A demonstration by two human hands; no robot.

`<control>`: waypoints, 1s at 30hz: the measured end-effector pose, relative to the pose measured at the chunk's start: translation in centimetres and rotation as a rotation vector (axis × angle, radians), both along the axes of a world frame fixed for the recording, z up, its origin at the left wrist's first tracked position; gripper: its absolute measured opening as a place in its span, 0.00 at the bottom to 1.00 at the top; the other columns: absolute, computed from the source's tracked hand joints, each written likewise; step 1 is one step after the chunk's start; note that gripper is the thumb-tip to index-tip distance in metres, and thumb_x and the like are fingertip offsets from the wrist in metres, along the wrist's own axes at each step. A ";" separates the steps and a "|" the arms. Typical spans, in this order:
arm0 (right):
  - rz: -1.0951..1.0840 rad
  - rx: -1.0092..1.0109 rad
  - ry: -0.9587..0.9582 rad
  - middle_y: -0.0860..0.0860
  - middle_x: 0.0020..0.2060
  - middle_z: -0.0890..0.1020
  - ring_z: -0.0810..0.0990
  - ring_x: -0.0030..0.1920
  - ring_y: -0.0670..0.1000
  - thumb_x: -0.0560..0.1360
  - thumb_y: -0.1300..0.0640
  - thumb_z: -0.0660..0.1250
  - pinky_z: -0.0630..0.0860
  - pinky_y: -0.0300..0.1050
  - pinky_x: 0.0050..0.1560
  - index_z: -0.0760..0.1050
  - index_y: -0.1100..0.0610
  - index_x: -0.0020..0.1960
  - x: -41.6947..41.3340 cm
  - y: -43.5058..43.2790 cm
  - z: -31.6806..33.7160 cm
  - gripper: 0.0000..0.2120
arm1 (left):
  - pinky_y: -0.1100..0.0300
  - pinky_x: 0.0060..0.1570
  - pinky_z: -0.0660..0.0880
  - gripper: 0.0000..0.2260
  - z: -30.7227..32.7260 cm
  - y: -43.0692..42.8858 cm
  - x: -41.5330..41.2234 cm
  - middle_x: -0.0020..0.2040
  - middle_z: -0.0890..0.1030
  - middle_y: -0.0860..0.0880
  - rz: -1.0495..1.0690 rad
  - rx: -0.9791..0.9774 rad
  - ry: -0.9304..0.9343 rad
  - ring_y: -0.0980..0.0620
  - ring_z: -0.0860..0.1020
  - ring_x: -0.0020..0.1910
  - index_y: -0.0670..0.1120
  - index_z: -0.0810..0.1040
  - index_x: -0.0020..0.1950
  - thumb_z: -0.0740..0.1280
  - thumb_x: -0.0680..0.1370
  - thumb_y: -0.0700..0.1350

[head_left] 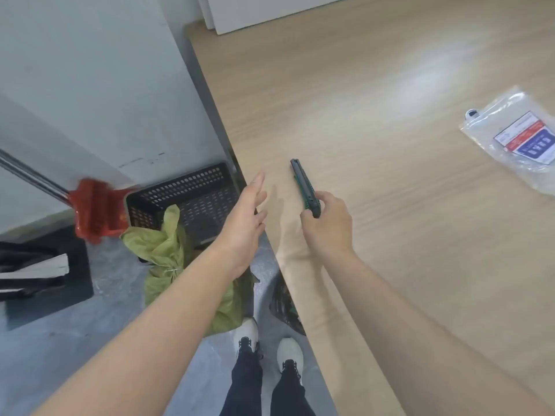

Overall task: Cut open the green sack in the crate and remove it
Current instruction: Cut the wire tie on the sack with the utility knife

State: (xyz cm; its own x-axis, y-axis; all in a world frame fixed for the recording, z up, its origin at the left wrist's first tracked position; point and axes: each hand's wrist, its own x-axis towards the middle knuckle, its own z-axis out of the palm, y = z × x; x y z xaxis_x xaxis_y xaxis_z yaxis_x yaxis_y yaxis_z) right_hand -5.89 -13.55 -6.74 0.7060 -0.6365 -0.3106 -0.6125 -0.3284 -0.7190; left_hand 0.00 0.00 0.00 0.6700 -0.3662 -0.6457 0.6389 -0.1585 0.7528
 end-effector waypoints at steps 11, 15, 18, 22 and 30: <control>-0.125 -0.247 0.024 0.50 0.52 0.79 0.78 0.54 0.54 0.75 0.57 0.71 0.75 0.50 0.54 0.78 0.53 0.58 3.2 0.8 -3.2 0.12 | 0.43 0.79 0.60 0.36 -3.7 0.3 3.0 0.80 0.68 0.48 -0.032 -0.013 0.026 0.42 0.67 0.77 0.62 0.63 0.81 0.60 0.74 0.69; -0.176 -0.158 0.086 0.52 0.52 0.77 0.76 0.51 0.55 0.72 0.58 0.72 0.72 0.48 0.49 0.71 0.56 0.60 3.7 1.5 -3.0 0.19 | 0.42 0.79 0.61 0.27 -4.3 1.0 3.0 0.80 0.67 0.46 -0.011 -0.014 0.005 0.40 0.67 0.77 0.60 0.63 0.81 0.55 0.83 0.65; -0.144 -0.076 0.249 0.54 0.50 0.79 0.73 0.44 0.54 0.73 0.55 0.72 0.67 0.44 0.42 0.75 0.59 0.56 3.8 1.8 -2.7 0.15 | 0.42 0.78 0.62 0.25 -4.0 1.7 2.9 0.80 0.68 0.46 0.026 0.001 -0.024 0.41 0.69 0.76 0.59 0.63 0.81 0.54 0.85 0.62; -0.077 0.067 0.186 0.51 0.44 0.80 0.76 0.42 0.52 0.77 0.52 0.70 0.67 0.42 0.34 0.77 0.57 0.52 3.2 3.1 -1.7 0.09 | 0.42 0.77 0.64 0.24 -2.5 3.3 2.2 0.78 0.70 0.46 0.081 0.019 -0.055 0.41 0.70 0.76 0.58 0.65 0.81 0.54 0.85 0.62; -0.099 0.764 -0.181 0.55 0.44 0.78 0.82 0.42 0.53 0.85 0.58 0.60 0.84 0.47 0.46 0.71 0.56 0.51 2.3 9.7 2.0 0.04 | 0.44 0.76 0.66 0.23 1.7 9.5 -0.1 0.77 0.72 0.45 0.242 0.030 -0.096 0.42 0.72 0.73 0.56 0.69 0.79 0.55 0.85 0.61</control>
State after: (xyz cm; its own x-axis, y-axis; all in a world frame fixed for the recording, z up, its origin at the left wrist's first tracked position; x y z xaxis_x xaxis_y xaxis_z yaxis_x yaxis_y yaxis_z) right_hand -3.54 -3.81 -4.79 0.7386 -0.3557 -0.5727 -0.4650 0.3463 -0.8148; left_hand -0.08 9.49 1.66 0.7943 -0.1696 -0.5834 0.5870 -0.0334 0.8089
